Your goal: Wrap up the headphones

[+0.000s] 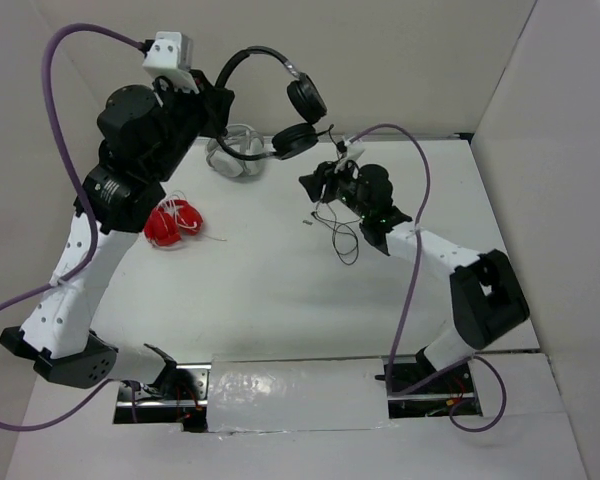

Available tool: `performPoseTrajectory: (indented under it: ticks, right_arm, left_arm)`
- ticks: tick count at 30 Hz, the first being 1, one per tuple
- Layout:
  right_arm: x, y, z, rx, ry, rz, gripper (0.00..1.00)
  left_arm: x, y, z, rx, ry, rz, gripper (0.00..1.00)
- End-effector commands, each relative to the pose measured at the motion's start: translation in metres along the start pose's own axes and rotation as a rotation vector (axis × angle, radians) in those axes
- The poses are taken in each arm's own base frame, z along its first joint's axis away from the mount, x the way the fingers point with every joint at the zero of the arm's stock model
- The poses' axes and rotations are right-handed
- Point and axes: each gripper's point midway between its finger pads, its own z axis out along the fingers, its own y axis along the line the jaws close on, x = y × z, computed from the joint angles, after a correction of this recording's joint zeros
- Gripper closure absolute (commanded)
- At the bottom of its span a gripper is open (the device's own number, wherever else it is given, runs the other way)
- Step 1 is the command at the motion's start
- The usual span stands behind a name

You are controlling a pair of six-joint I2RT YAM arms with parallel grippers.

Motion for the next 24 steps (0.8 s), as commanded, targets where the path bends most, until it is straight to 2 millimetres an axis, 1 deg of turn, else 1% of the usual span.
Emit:
performPoseTrajectory:
  ticks: [1, 2, 4, 5, 6, 7, 8, 9, 10, 11, 13, 14, 15, 16, 17, 18, 19, 22, 23, 24]
  right_arm:
    - [0.008, 0.009, 0.016, -0.066, -0.010, 0.036, 0.45]
    - [0.020, 0.012, 0.017, -0.077, -0.005, 0.041, 0.45]
    - [0.032, 0.015, 0.018, -0.092, 0.010, 0.053, 0.46]
    - [0.043, 0.017, 0.019, -0.102, 0.028, 0.067, 0.47]
    - [0.048, 0.017, 0.020, -0.109, 0.038, 0.072, 0.48]
    - [0.053, 0.020, 0.020, -0.129, 0.053, 0.074, 0.52]
    - [0.063, 0.020, 0.021, -0.129, 0.071, 0.083, 0.58]
    - [0.069, 0.023, 0.021, -0.138, 0.086, 0.084, 0.61]
    - [0.080, 0.024, 0.017, -0.139, 0.109, 0.090, 0.64]
    - [0.087, 0.023, 0.015, -0.138, 0.125, 0.096, 0.68]
    - [0.106, 0.029, 0.008, -0.149, 0.162, 0.124, 0.83]
    - [0.105, 0.042, -0.001, -0.197, 0.180, 0.135, 0.88]
    - [0.114, 0.055, -0.005, -0.195, 0.210, 0.119, 0.89]
    - [0.112, 0.046, -0.003, -0.142, 0.197, 0.115, 0.89]
    - [0.119, 0.056, -0.003, -0.126, 0.234, 0.105, 0.97]
    - [0.113, 0.058, 0.004, -0.098, 0.248, 0.091, 0.99]
    - [0.124, 0.051, 0.000, -0.036, 0.302, 0.092, 1.00]
    - [0.135, 0.066, -0.014, -0.077, 0.346, 0.149, 1.00]
    - [0.140, 0.066, -0.020, -0.071, 0.368, 0.168, 1.00]
    - [0.146, 0.070, -0.027, -0.065, 0.406, 0.188, 1.00]
  left_arm:
    - [-0.069, -0.008, -0.027, 0.031, -0.202, -0.039, 1.00]
    - [-0.079, -0.007, -0.031, 0.023, -0.226, -0.044, 1.00]
    - [-0.087, -0.004, -0.034, 0.005, -0.249, -0.039, 1.00]
    - [-0.092, -0.004, -0.035, 0.006, -0.268, -0.037, 1.00]
    - [-0.095, -0.004, -0.036, 0.004, -0.279, -0.033, 1.00]
    - [-0.096, -0.002, -0.034, -0.007, -0.282, -0.034, 1.00]
    - [-0.098, -0.001, -0.034, -0.014, -0.286, -0.035, 1.00]
    - [-0.099, 0.000, -0.033, -0.019, -0.289, -0.036, 1.00]
    - [-0.101, 0.004, -0.033, -0.043, -0.297, -0.038, 1.00]
    - [-0.104, 0.005, -0.033, -0.053, -0.310, -0.042, 1.00]
    - [-0.104, 0.009, -0.030, -0.078, -0.314, -0.049, 1.00]
    - [-0.098, 0.014, -0.025, -0.111, -0.312, -0.077, 1.00]
    - [-0.091, 0.016, -0.020, -0.119, -0.298, -0.078, 1.00]
    - [-0.091, 0.016, -0.020, -0.118, -0.298, -0.078, 1.00]
    - [-0.083, 0.016, -0.014, -0.122, -0.277, -0.097, 1.00]
    - [-0.080, 0.016, -0.012, -0.130, -0.267, -0.105, 1.00]
    - [-0.074, 0.020, -0.007, -0.152, -0.254, -0.103, 1.00]
    - [-0.059, 0.029, 0.002, -0.210, -0.229, -0.126, 1.00]
    - [-0.053, 0.031, 0.005, -0.221, -0.217, -0.130, 1.00]
    - [-0.042, 0.033, 0.009, -0.232, -0.197, -0.127, 1.00]
